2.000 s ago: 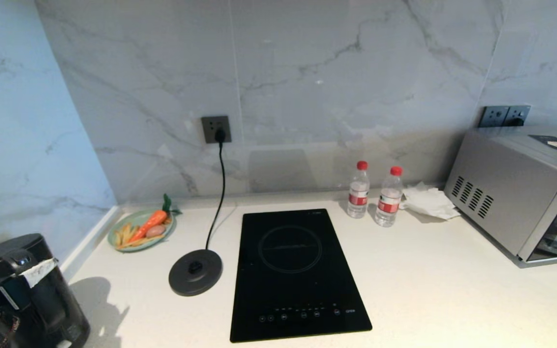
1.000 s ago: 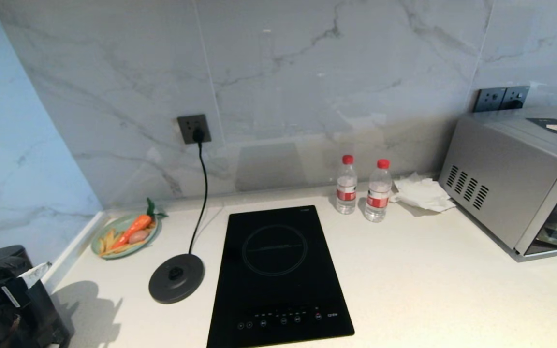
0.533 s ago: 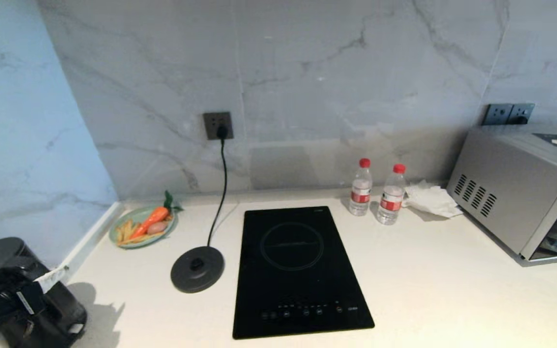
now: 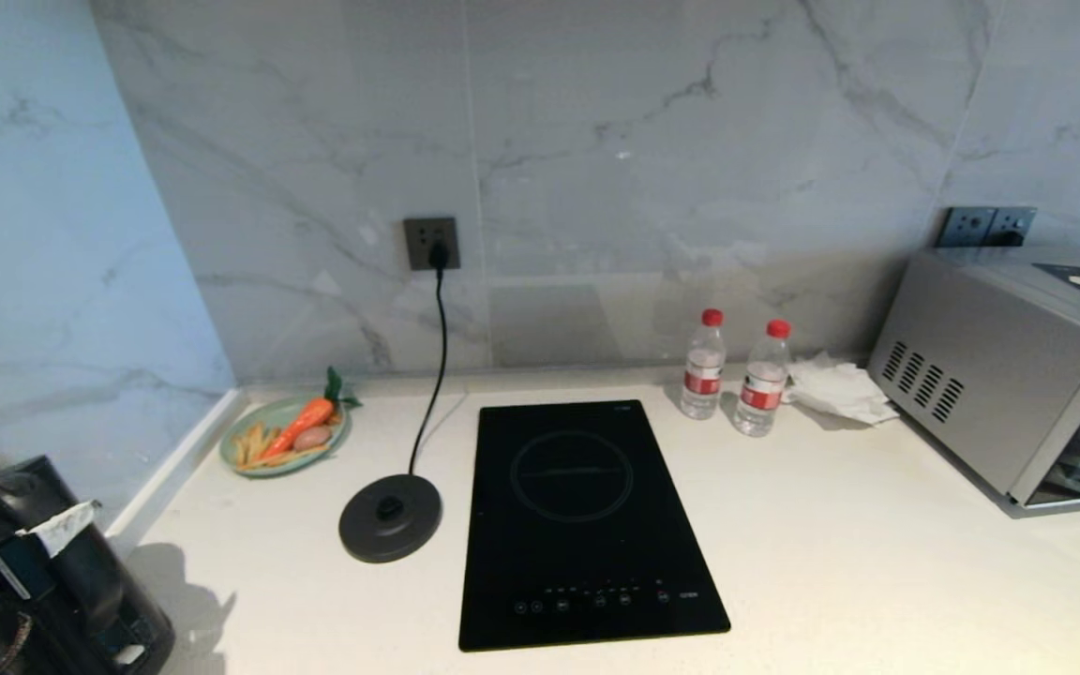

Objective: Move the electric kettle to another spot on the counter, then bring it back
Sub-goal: Place it by the sink

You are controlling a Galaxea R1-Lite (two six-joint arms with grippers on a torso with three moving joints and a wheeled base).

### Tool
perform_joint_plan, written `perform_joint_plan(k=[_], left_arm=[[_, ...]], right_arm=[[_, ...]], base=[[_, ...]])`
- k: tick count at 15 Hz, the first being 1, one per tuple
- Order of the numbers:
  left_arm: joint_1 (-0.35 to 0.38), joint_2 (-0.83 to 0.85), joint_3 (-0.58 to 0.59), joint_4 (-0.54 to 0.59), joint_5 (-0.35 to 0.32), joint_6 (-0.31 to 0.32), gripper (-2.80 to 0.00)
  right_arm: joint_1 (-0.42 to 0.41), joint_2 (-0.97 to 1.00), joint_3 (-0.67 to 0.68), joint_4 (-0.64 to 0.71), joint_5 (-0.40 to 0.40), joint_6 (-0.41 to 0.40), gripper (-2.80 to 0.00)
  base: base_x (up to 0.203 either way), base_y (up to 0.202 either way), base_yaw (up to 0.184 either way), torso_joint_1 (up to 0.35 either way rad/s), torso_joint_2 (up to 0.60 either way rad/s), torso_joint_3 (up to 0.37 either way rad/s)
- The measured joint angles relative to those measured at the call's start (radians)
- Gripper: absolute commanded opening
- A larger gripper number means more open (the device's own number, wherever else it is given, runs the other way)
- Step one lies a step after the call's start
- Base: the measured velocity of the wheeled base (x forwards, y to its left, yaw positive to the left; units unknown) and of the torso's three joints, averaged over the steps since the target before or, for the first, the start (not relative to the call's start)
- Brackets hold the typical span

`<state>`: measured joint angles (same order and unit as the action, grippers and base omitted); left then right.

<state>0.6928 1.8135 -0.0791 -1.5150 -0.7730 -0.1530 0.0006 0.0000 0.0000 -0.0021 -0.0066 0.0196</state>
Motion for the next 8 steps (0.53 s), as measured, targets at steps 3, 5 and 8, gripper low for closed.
perform_joint_plan(k=[3, 5, 8], left_arm=[[0.005, 0.02, -0.01, -0.008, -0.005, 0.001, -2.8], [0.008, 0.036, -0.014, -0.009, -0.006, 0.006, -2.8], [0.033, 0.071, 0.005, -0.01, -0.03, 0.042, -2.8]], right_arm=[[-0.001, 0.0, 0.0, 0.0, 0.001, 0.0, -2.8], [-0.001, 0.0, 0.0, 0.0, 0.0, 0.0, -2.8], [-0.001, 0.0, 0.0, 0.0, 0.0, 0.0, -2.8]], base=[[0.0, 0.0, 0.0, 0.0, 0.0, 0.0], [0.0, 0.0, 0.0, 0.0, 0.0, 0.0], [0.0, 0.0, 0.0, 0.0, 0.0, 0.0]])
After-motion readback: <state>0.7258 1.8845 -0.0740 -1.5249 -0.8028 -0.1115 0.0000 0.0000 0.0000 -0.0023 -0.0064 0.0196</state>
